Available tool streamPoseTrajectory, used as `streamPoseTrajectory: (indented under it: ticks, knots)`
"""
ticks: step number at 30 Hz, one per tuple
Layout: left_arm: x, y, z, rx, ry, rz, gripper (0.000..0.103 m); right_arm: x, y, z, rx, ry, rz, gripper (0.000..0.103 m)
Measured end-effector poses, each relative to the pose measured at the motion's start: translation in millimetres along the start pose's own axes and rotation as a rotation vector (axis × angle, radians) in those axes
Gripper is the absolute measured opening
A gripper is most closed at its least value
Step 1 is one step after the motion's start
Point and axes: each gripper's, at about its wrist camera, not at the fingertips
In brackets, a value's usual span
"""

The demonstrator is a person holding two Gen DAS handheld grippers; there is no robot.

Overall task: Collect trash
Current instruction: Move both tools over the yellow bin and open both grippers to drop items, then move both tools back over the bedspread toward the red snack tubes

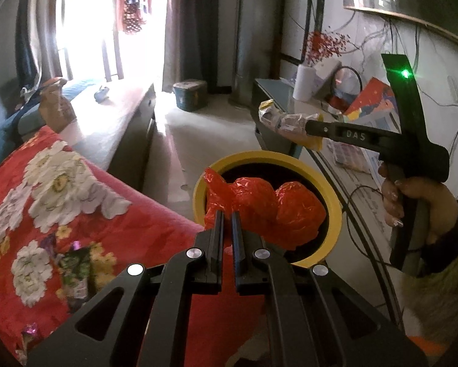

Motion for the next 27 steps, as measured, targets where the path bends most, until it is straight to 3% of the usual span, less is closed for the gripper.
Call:
streamPoseTrajectory:
  ticks: [14,22,23,24,25,26,27]
  knots:
    - [42.7,-3.8,41.7,0.066,-0.027,-0.064,0.005,14.8,-17.7,42.9,0.089,-0.034,-0.050,0.016]
    - [65.5,-9.8,56.0,0.053,-0.048,-0.102,0.007,22.9,-25.2,55.4,0.148,-0.007,-0.081,0.019]
    - [67.5,-9.6,55.8,0.047,-0.047,-0.102,0.019,22.7,-25.9,56.9,0.160,-0.004,-0.076,0.026]
    - [68.3,-9.9,54.4,0.035,-0.041,-0.094,0.052,22.5,-26.2,58.4,0.171,0.002,-0.075,0.035]
    - [68.1,-9.3,52.9,0.025,-0.036,-0.086,0.070,21.9,-26.3,58.2,0.171,-0.009,-0.074,0.037]
    - [67.3,-9.4,49.4,0.005,-0.039,-0.077,0.084,21.0,-26.3,57.7,0.162,-0.026,-0.072,0.039]
    - [66.2,-9.2,46.7,-0.010,-0.054,-0.075,0.083,19.9,-25.7,55.6,0.147,-0.035,-0.071,0.040]
Point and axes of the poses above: each gripper's, at about its wrist camera, not at the fingertips, and x roughly the way its jaws point, z to its right, y to its top, and after that the axes turned 15 degrees about y, right-handed
